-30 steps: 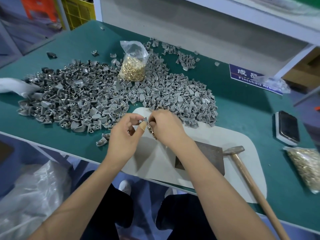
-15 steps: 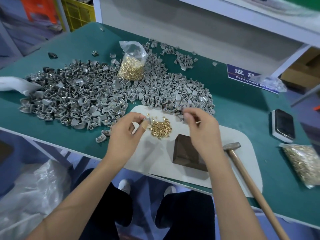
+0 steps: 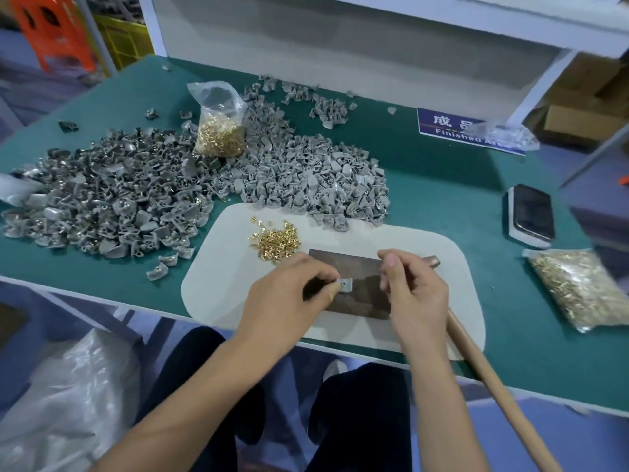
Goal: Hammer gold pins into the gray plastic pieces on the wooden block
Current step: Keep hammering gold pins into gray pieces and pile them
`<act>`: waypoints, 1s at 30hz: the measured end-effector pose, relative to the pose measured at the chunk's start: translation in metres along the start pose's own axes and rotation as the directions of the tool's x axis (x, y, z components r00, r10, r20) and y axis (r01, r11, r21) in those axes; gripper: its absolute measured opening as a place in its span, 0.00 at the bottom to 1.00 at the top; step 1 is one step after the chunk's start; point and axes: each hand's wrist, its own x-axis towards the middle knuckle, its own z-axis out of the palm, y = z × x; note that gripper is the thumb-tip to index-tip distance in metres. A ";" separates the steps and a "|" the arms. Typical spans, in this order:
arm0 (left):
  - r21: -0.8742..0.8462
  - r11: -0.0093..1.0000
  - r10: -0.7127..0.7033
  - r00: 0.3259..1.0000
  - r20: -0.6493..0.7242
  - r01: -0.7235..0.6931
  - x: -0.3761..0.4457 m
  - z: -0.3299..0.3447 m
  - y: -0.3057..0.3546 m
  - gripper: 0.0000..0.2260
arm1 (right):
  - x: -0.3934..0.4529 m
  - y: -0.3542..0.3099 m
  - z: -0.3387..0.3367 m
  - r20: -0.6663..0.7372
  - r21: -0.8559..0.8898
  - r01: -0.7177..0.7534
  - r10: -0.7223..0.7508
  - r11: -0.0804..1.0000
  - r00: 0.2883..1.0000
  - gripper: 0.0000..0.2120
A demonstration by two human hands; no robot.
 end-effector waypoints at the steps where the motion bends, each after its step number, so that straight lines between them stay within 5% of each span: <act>1: 0.083 0.997 0.006 1.000 -0.007 -0.006 0.002 0.000 0.003 0.04 | 0.000 0.001 0.000 0.011 0.009 0.008 -0.008 1.000 1.000 0.07; 10: 0.419 0.901 0.125 0.992 0.003 -0.115 0.014 -0.001 0.026 0.04 | 0.005 -0.003 -0.008 0.190 0.057 0.032 -0.043 0.998 0.981 0.06; 18: 0.442 0.891 0.090 0.995 0.046 -0.101 0.022 -0.003 0.027 0.04 | 0.002 -0.013 -0.004 0.269 -0.150 0.225 -0.179 0.963 0.946 0.02; 30: 0.294 0.948 0.100 0.991 0.086 -0.121 0.026 -0.005 0.018 0.05 | -0.012 -0.004 0.011 0.133 -0.241 0.177 -0.148 0.954 0.980 0.04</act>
